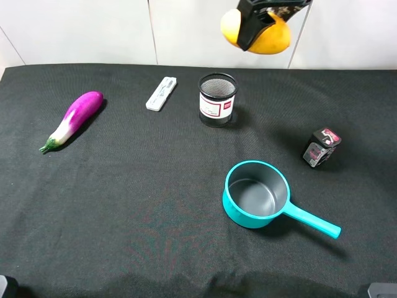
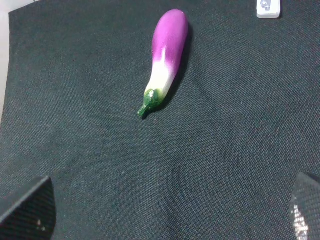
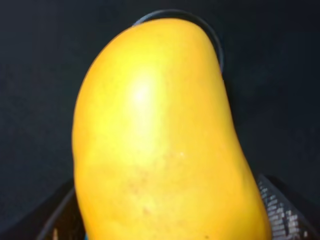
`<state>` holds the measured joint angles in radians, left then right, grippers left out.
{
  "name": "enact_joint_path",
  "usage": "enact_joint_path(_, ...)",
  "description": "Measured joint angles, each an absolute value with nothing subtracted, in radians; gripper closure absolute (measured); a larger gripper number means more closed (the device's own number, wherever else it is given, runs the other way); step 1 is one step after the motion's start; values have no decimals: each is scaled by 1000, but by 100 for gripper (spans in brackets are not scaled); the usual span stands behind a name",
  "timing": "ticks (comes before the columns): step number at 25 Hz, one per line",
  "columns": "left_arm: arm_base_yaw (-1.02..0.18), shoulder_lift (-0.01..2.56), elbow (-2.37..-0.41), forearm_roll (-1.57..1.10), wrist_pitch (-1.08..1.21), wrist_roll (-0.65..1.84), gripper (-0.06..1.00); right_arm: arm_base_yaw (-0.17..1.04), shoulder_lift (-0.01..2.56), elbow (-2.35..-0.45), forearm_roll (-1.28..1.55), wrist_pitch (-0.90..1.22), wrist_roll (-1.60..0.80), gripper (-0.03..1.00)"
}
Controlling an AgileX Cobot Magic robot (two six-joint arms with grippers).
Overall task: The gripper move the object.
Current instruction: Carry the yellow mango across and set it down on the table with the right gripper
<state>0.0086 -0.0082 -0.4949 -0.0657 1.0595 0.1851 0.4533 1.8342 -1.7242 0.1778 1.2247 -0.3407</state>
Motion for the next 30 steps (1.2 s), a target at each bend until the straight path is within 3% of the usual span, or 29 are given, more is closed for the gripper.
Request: enact_joint_path(30, 9, -8, -495, -66, 1060, 185, -5, 275, 1830, -1723, 95, 1226, -307, 47)
